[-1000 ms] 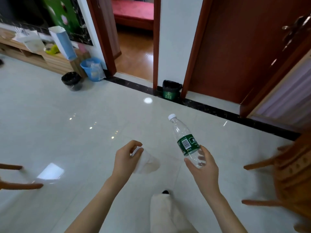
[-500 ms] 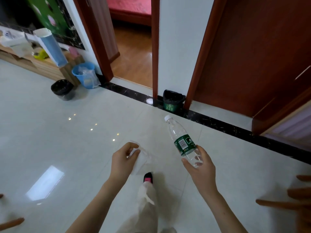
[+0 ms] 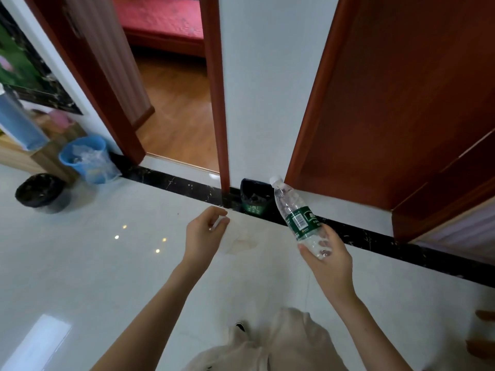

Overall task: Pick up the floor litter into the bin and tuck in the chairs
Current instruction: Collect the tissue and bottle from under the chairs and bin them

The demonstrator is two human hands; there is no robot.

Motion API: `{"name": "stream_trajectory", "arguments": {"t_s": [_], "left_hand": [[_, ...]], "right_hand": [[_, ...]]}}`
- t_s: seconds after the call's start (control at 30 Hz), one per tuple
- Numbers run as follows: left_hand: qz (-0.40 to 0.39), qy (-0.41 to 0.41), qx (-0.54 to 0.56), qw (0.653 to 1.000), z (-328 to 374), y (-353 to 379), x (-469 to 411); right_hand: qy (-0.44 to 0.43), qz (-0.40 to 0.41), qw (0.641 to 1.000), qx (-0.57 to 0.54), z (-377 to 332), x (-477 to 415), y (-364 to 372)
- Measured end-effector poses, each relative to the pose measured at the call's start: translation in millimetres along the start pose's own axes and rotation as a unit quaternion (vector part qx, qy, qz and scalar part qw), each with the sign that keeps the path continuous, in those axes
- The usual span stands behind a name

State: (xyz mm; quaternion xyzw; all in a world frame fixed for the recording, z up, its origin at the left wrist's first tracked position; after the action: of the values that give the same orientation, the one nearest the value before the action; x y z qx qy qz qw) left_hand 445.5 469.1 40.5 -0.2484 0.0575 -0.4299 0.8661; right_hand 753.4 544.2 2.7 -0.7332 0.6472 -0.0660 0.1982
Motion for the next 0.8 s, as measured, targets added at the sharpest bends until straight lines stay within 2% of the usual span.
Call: {"name": "stream_trajectory", "arguments": {"t_s": [0.3, 0.43, 0.57, 0.8], "left_hand": [[-0.016, -0.104, 0.011, 0.994, -16, 93, -172], [-0.042, -0.141, 0.015, 0.989, -18, 153, -255], [-0.064, -0.17, 0.014, 0.983, -33, 215, -338], [-0.088, -0.222, -0.002, 0.971, -131, 309, -449]], "right_hand": [[0.047, -0.044, 0.997, 0.046, 77, -172, 44], [0.067, -0.089, 0.992, 0.065, 125, -260, 75], [0.095, -0.093, 0.989, 0.062, 172, -334, 103], [0.14, -0.099, 0.984, 0.055, 299, -401, 185]]}}
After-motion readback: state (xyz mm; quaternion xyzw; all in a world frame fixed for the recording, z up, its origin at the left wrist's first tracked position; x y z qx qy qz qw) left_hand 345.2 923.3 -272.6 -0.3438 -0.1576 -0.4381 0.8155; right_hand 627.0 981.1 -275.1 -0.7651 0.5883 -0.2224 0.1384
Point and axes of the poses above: each hand's wrist, its own x-axis away from the middle knuckle, its own y-axis out of the palm, z = x × y, the point moved 10 cm from there along -x, towards the middle knuckle, and after that the axes turned 10 degrees about -y, right-handed, at the moved point
